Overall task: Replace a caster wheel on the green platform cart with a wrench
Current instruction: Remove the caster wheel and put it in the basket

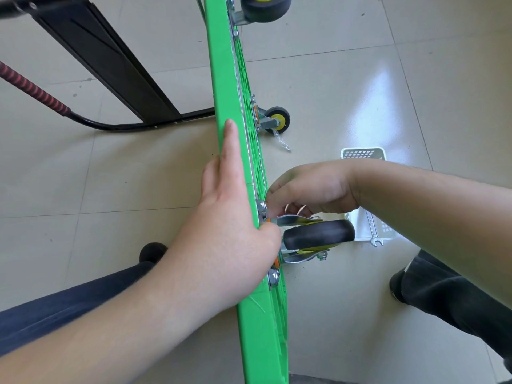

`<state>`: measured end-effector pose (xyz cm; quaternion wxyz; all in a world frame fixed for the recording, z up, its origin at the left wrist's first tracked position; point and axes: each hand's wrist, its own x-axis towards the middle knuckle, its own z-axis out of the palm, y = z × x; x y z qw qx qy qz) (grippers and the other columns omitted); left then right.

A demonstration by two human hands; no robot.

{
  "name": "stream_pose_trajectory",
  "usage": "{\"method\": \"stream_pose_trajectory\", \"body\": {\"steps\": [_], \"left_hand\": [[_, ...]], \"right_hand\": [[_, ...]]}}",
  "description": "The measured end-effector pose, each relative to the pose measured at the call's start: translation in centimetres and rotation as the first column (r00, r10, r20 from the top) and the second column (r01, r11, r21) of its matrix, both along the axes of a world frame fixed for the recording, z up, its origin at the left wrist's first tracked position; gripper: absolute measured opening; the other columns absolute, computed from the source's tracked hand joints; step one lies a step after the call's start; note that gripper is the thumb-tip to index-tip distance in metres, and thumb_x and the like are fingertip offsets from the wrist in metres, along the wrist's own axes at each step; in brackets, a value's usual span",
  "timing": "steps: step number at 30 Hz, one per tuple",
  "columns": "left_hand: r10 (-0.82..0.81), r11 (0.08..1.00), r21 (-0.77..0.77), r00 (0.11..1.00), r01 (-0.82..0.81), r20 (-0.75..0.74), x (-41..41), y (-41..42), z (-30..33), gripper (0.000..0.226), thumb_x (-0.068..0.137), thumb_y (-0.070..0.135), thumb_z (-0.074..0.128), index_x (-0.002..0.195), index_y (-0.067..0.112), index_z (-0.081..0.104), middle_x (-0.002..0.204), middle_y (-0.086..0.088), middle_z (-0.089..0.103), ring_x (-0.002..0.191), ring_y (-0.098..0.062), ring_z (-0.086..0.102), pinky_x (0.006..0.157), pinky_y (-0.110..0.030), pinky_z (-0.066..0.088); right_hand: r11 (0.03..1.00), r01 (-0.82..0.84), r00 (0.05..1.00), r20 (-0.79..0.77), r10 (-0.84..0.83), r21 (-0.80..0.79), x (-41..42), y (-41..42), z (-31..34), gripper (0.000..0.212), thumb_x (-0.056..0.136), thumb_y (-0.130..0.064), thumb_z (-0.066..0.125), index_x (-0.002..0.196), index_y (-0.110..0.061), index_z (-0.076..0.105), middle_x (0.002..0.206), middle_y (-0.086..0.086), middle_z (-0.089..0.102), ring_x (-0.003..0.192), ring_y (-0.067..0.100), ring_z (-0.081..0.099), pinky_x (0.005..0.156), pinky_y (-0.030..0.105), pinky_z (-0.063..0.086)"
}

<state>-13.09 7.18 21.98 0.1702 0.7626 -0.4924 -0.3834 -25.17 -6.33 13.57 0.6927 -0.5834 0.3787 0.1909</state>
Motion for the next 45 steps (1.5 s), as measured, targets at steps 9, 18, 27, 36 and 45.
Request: {"method": "stream_pose_trajectory", "body": {"steps": [9, 18, 27, 36, 45], "left_hand": [[-0.014, 1.0, -0.013, 1.0, 0.014, 0.012, 0.1, 0.1, -0.2, 0.119, 0.091, 0.015, 0.064, 0.151, 0.056, -0.03, 0.167, 0.024, -0.002, 0.121, 0.003, 0.023, 0.062, 0.014, 0.027], [0.011, 1.0, 0.013, 1.0, -0.011, -0.006, -0.1, 0.1, 0.3, 0.119, 0.09, 0.015, 0.064, 0.149, 0.059, -0.03, 0.163, 0.027, 0.001, 0.099, -0.001, 0.05, 0.067, 0.008, 0.036], [0.003, 1.0, 0.027, 1.0, -0.003, 0.023, -0.3, -0.1, 0.2, 0.119, 0.089, 0.015, 0.063, 0.149, 0.059, -0.029, 0.164, 0.028, 0.0, 0.074, 0.022, 0.044, 0.065, 0.009, 0.035], [0.013, 0.999, 0.037, 1.0, -0.014, 0.008, -0.3, -0.1, 0.5, 0.12, 0.088, 0.016, 0.064, 0.148, 0.061, -0.03, 0.16, 0.033, 0.001, 0.078, 0.019, 0.055, 0.064, 0.001, 0.042], [0.005, 1.0, 0.025, 1.0, -0.005, 0.007, -0.2, -0.1, 0.0, 0.12, 0.087, 0.015, 0.063, 0.149, 0.06, -0.029, 0.162, 0.031, 0.0, 0.077, 0.027, 0.048, 0.066, 0.006, 0.038]], "right_hand": [[0.995, 0.042, 0.999, -0.017, -0.044, -0.086, -0.1, 0.0, 0.0, 0.022, 0.093, -0.017, 0.067, 0.072, -0.011, 0.064, 0.064, -0.001, 0.051, 0.065, 0.018, 0.04, 0.058, 0.026, 0.035], [0.998, 0.067, 0.997, -0.028, -0.067, 0.011, 0.1, 0.2, -0.4, 0.01, 0.085, -0.019, 0.07, 0.078, -0.013, 0.067, 0.077, 0.002, 0.054, 0.073, 0.02, 0.043, 0.065, 0.03, 0.036], [0.994, 0.018, 1.0, 0.004, -0.017, -0.11, 0.0, 0.0, -0.5, 0.014, 0.093, -0.019, 0.069, 0.087, -0.008, 0.063, 0.068, 0.0, 0.044, 0.069, 0.019, 0.034, 0.063, 0.03, 0.031], [0.999, 0.053, 0.998, 0.037, -0.052, -0.014, -0.1, 0.1, -0.8, 0.029, 0.07, -0.02, 0.079, 0.095, -0.007, 0.074, 0.087, 0.008, 0.05, 0.071, 0.017, 0.035, 0.061, 0.03, 0.028], [0.996, 0.081, 0.996, -0.018, -0.082, -0.041, -0.2, 0.2, -1.0, 0.027, 0.094, -0.023, 0.064, 0.068, -0.016, 0.064, 0.064, -0.003, 0.046, 0.061, 0.015, 0.034, 0.06, 0.029, 0.029]]}}
